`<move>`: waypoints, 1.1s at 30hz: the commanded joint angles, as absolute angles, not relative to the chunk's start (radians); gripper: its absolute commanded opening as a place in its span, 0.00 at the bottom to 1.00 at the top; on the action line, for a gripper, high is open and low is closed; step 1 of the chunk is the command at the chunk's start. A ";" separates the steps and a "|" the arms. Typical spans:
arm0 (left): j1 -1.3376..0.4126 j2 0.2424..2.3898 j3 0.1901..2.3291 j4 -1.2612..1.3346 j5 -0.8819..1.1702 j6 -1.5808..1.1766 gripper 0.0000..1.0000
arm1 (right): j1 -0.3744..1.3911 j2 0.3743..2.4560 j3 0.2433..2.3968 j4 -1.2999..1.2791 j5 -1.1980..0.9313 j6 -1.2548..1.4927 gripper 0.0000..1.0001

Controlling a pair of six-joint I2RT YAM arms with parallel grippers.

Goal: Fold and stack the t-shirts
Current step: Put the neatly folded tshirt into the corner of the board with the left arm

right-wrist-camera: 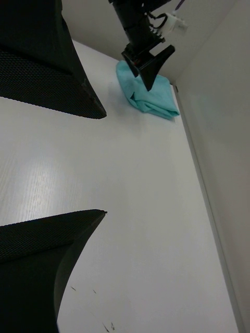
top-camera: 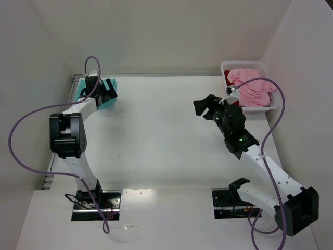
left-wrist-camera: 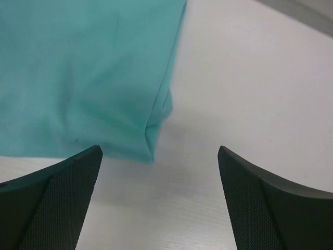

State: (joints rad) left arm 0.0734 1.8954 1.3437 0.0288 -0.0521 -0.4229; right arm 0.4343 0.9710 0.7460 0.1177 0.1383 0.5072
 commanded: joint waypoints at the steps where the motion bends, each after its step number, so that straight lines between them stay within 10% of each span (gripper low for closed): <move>1: 0.092 1.904 1.278 0.083 0.006 -0.439 1.00 | 0.443 0.942 0.752 0.153 0.146 0.492 0.76; 33: 0.021 1.945 1.463 0.052 0.057 -0.371 0.93 | 0.443 0.951 0.732 0.163 0.167 0.492 0.76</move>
